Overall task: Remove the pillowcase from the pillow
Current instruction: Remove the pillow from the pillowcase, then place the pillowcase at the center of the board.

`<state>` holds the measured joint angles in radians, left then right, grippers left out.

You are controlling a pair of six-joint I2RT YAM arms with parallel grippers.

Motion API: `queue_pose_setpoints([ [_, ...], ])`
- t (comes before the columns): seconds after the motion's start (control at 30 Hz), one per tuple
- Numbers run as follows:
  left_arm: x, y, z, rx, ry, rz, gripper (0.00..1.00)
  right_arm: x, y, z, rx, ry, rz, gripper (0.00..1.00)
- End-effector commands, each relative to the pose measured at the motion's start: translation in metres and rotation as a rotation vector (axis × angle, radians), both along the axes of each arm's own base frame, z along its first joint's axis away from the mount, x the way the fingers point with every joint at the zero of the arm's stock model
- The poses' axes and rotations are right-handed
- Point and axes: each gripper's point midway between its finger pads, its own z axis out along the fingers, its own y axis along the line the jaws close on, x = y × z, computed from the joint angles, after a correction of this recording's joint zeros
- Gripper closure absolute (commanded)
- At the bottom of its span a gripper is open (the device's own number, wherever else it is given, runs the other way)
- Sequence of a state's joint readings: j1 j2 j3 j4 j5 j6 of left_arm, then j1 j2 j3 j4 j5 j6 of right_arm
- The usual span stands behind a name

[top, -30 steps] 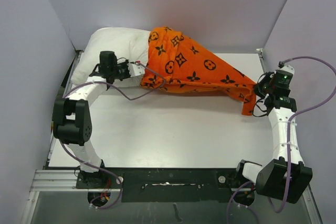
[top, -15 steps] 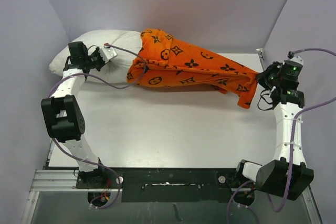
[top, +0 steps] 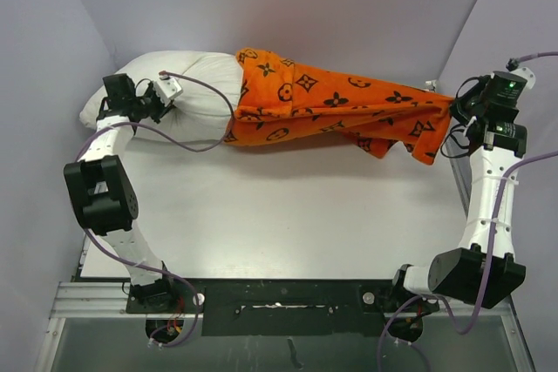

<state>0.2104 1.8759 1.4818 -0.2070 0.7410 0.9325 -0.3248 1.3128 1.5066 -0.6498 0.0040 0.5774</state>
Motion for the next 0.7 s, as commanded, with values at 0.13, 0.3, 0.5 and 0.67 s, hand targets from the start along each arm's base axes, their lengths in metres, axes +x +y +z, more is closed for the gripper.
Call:
queue_pose_setpoints([
  [0.13,-0.002,0.207,-0.029,0.289,0.073,0.627,1.00,-0.046,-0.108,0.091,-0.250,-0.196,-0.504,1.00],
  [0.3,0.008,0.207,-0.022,0.349,0.051,0.641,1.00,-0.056,-0.117,0.116,-0.210,-0.262,-0.566,1.00],
  [0.5,0.008,0.106,0.000,0.206,0.112,0.452,1.00,-0.027,-0.087,0.100,-0.105,-0.311,-0.374,1.00],
  [0.67,-0.034,-0.047,0.037,0.062,0.174,0.171,1.00,0.001,-0.031,0.006,0.056,-0.247,-0.107,1.00],
])
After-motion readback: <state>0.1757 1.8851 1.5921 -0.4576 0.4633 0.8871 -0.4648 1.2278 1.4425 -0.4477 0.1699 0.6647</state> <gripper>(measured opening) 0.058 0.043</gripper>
